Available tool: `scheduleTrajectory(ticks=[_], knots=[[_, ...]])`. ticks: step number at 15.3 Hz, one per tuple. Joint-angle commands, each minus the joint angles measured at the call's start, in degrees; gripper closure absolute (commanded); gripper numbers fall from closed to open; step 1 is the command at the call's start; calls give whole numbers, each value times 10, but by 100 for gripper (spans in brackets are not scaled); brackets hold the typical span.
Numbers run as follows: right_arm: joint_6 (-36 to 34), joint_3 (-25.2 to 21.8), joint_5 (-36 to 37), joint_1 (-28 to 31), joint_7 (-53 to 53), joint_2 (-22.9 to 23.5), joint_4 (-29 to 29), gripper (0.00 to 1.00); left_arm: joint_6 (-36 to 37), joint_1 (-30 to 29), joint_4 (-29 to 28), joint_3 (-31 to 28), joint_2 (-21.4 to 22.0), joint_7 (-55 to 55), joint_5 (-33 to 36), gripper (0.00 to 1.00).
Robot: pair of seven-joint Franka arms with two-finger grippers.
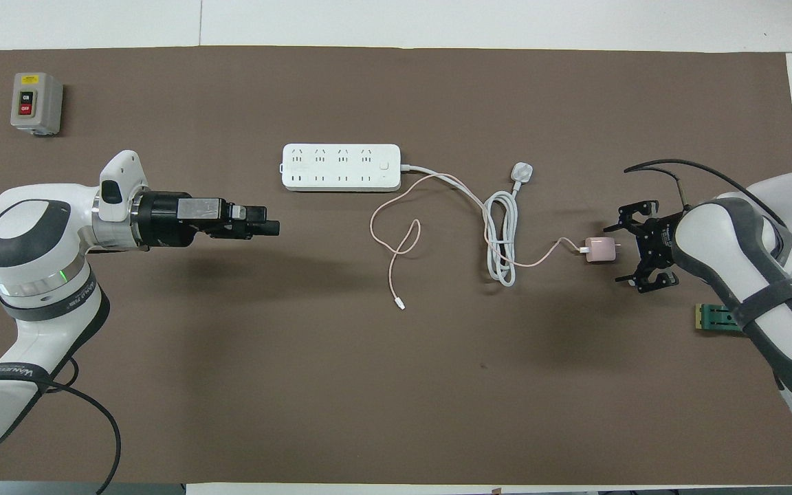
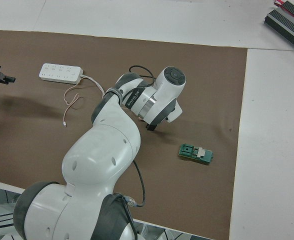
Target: Plug charger into power strip
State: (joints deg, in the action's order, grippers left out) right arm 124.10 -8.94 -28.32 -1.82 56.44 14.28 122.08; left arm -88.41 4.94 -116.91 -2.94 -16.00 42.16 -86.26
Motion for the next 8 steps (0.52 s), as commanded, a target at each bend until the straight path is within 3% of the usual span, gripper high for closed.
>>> scheduleTrajectory(ticks=[1,5,8], knots=[[24,4,-16,4,-36,-5,18,40,19,9,-11,-4,9,3,-43,0],[21,5,-16,4,-39,-5,17,74,-3,26,-11,-5,8,3,-76,0],[-20,5,-17,-2,-29,-5,-17,75,-21,38,-10,-6,7,2,-85,0]])
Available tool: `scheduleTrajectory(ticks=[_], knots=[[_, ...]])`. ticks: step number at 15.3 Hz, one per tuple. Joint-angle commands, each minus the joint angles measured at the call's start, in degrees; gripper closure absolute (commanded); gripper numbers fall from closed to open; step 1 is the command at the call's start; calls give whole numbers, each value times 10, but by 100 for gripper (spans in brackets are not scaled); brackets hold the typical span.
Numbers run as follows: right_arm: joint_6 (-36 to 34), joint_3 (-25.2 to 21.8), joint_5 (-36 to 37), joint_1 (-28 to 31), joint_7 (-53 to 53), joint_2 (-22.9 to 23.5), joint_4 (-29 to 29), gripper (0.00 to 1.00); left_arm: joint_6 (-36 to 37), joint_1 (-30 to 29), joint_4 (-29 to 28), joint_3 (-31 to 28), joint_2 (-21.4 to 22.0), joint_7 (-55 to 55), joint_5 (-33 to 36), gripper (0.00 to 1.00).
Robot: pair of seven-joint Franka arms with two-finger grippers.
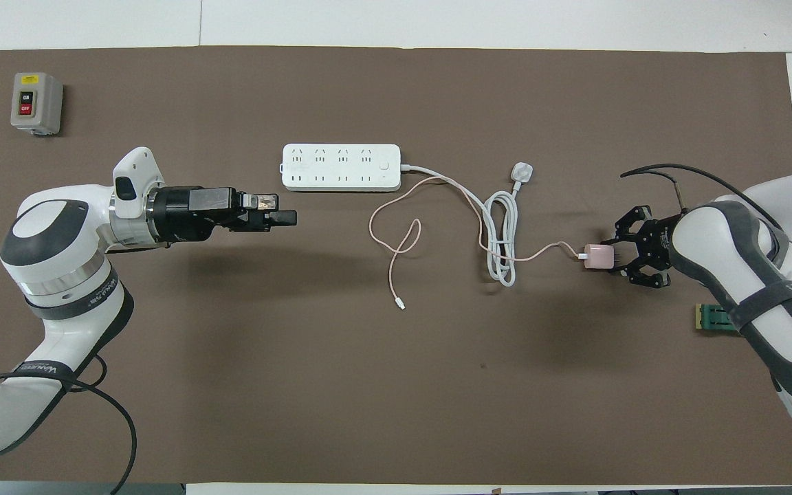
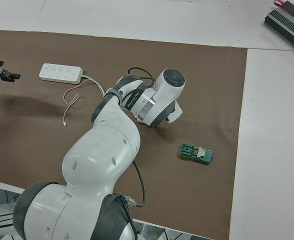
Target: Plug charger into power strip
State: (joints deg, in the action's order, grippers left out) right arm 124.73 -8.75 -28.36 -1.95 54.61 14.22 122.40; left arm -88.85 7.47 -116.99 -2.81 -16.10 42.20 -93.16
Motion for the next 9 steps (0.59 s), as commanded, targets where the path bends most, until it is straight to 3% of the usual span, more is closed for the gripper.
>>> scheduleTrajectory(ticks=[1,9], knots=[[-46,3,-17,-2,0,-6,-36,75,-23,12,-10,-7,8,-5,-16,0],[-149,8,-16,-87,182,-49,-139,74,-48,20,-9,-7,7,-53,-17,0]])
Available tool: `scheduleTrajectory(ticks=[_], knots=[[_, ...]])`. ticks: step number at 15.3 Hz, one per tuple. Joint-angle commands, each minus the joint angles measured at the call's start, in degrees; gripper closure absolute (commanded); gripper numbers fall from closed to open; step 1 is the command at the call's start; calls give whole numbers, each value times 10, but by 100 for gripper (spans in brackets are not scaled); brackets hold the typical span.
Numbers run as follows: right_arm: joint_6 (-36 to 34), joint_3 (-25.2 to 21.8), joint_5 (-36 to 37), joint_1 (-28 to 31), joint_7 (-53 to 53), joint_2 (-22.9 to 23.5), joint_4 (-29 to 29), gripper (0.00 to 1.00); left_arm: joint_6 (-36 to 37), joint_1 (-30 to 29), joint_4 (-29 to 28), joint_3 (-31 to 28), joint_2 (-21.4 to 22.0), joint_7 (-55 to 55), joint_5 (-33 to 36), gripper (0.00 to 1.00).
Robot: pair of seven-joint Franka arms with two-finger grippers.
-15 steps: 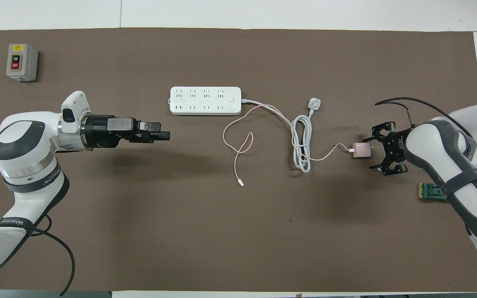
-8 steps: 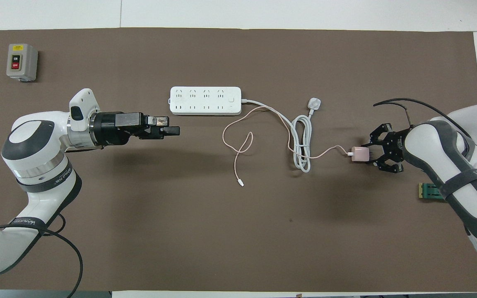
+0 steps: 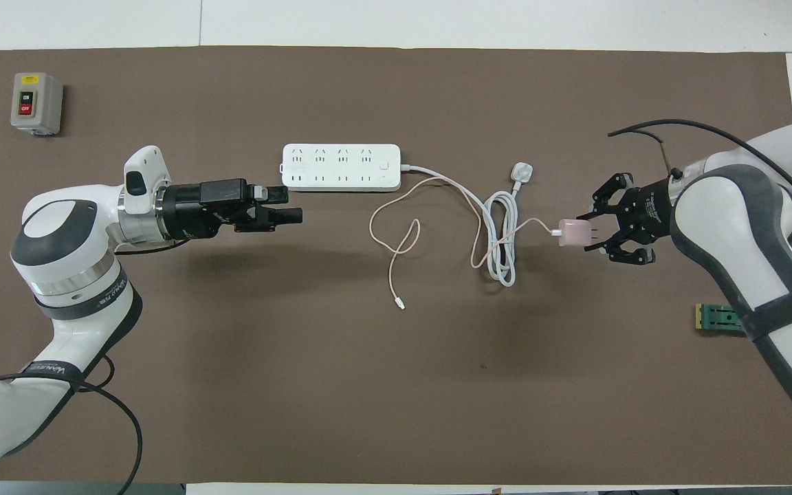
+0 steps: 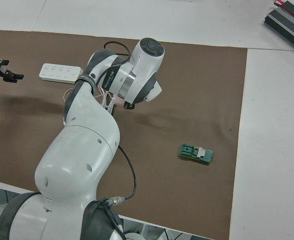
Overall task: Plug charger into power strip
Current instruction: 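Carry the pink charger toward the left gripper near the power strip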
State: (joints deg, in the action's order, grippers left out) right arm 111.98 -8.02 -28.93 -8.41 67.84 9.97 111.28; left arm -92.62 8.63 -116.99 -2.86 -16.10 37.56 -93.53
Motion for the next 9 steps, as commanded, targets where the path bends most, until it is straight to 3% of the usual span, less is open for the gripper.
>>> scheduleTrajectory(ticks=[1,9], knots=[[-23,1,-10,-35,65,-8,-35,74,-10,9,-8,-7,6,-6,-12,0],[-8,1,-17,-165,193,-13,-94,74,-11,8,-3,-6,6,-4,-13,0]])
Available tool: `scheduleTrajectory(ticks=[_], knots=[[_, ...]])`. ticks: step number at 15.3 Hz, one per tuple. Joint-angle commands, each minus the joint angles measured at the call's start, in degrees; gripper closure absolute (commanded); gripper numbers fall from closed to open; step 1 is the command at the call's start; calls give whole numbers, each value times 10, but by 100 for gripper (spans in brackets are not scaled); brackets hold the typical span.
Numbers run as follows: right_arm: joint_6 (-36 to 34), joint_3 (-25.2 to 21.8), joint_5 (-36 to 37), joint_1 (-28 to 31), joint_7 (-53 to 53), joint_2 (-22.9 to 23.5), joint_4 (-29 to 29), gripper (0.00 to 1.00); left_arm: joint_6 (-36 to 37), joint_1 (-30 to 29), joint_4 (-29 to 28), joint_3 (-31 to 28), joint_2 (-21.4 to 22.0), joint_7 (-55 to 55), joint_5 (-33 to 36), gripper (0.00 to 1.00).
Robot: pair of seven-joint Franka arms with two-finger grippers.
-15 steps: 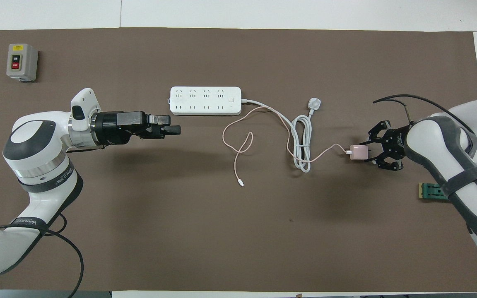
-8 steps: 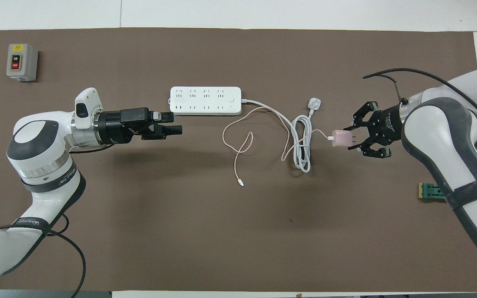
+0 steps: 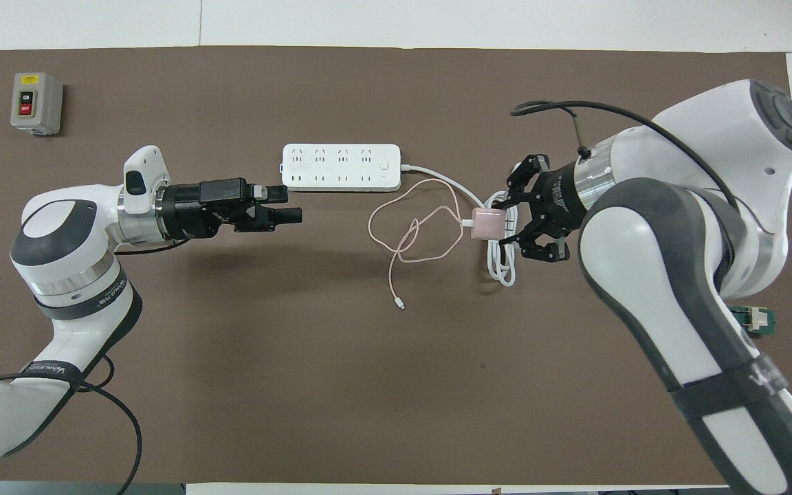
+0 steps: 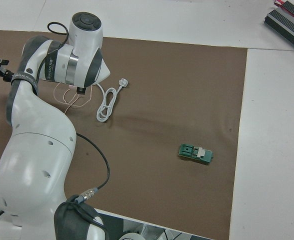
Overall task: Plug charger into power strip
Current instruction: 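Carry the pink charger toward the left gripper near the power strip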
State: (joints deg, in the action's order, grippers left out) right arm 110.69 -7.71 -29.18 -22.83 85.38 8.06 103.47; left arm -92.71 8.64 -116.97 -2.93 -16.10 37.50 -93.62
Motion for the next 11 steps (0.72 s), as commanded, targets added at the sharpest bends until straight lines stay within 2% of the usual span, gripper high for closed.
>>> scheduleTrajectory(ticks=[1,4,11], knots=[[11,-2,-15,-34,26,6,-20,74,-9,9,-4,-5,5,-3,-12,0],[48,-2,-14,-71,51,8,-19,74,-7,7,-5,-6,6,-2,-12,0],[102,-2,-13,-89,51,16,-24,73,-5,8,-5,-6,6,0,-12,0]])
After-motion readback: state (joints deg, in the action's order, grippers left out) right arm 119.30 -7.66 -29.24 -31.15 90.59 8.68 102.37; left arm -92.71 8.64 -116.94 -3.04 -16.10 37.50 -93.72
